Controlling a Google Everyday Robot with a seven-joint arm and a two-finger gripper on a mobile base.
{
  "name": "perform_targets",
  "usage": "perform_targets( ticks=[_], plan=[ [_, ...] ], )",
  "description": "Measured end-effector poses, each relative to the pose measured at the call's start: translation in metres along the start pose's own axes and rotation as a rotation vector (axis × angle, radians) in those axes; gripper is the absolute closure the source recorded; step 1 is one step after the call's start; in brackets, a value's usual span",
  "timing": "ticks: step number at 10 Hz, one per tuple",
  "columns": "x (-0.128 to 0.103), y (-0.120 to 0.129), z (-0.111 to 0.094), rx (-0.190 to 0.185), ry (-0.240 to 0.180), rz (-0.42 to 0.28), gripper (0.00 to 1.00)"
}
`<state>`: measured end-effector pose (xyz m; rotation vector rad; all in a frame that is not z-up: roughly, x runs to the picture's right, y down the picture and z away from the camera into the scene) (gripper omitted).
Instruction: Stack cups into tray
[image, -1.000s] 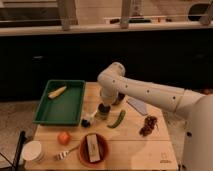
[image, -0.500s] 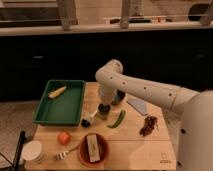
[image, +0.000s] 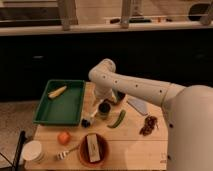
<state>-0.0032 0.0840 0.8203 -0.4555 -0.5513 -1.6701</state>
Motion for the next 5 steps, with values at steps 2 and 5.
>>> perform_targets(
  ticks=[2, 5],
  plan=[
    [-0.001, -0.004, 0.006, 0.003, -0.027, 0.024, 0.2],
    [-0.006, -0.006, 0.02, 0.03, -0.087, 0.08, 0.2]
  ],
)
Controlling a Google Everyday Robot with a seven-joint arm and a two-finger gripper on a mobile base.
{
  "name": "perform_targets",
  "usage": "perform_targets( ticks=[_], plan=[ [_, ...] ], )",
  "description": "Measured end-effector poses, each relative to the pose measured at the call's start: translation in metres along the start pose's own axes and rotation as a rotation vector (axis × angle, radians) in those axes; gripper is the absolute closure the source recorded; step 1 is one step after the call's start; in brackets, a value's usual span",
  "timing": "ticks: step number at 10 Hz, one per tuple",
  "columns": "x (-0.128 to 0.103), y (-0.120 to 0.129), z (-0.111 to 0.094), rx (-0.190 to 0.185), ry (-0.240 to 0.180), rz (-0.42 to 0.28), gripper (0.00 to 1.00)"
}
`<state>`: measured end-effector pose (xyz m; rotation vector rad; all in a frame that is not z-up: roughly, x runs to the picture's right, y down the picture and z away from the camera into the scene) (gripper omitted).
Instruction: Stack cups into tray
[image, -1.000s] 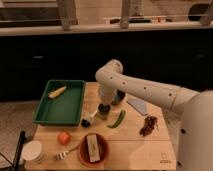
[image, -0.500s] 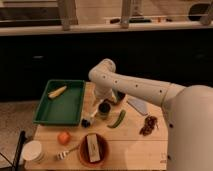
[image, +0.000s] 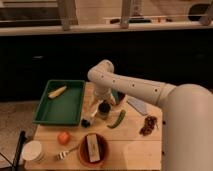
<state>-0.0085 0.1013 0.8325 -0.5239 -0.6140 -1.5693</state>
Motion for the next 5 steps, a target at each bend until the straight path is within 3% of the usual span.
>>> perform_targets(
  ticks=[5],
  plan=[
    [-0.01, 0.005, 0.017, 0.038, -0.065, 0.077, 0.2]
  ],
)
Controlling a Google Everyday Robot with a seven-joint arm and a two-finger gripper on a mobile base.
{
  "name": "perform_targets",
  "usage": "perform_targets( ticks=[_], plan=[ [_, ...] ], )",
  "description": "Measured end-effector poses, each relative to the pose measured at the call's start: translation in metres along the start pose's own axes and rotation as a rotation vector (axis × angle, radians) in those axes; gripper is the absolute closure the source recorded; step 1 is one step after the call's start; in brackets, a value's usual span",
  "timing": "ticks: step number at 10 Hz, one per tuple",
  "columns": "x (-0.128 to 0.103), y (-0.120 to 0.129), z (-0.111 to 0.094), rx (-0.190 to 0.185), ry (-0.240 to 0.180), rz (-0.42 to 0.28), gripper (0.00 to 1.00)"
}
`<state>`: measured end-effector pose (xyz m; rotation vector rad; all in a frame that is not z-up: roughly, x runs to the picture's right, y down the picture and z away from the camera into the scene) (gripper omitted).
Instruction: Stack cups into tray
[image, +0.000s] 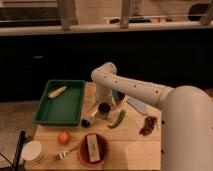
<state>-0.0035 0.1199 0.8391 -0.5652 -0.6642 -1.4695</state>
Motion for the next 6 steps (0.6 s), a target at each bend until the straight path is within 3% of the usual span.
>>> perform_targets(
  ticks=[6],
  plan=[
    [-0.002, 0.002, 0.021, 0.071, -0.056, 0.005, 0.2]
  ],
)
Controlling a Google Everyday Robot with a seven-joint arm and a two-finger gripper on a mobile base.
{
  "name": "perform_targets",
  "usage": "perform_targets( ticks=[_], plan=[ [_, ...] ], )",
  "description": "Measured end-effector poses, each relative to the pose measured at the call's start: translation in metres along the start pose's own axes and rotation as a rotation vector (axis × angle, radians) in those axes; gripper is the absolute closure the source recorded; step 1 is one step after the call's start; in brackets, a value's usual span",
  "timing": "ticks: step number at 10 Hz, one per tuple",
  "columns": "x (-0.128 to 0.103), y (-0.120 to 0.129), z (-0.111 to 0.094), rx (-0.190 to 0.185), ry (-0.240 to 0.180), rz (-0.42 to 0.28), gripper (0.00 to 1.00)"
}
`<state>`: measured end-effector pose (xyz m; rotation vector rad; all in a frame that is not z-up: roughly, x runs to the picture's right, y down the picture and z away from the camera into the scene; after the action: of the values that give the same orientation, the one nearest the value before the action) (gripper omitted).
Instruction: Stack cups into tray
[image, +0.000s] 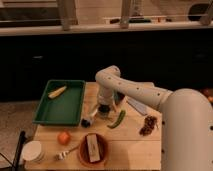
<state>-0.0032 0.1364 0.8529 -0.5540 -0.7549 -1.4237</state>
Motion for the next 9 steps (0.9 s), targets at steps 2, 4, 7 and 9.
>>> perform_targets(
  ticks=[2, 4, 7, 9],
  plan=[
    [0.0021, 0.0, 0.0038, 0.021, -0.01, -0.007, 0.29],
    [0.0037, 0.0025, 0.005, 0.037, -0.014, -0.005, 0.47],
    [0.0076, 0.0021, 0.0056, 0.058, -0.017, -0.009, 0.77],
    [0.0084, 0.0023, 0.0061, 0.056, -0.02, -0.013, 0.96]
  ],
)
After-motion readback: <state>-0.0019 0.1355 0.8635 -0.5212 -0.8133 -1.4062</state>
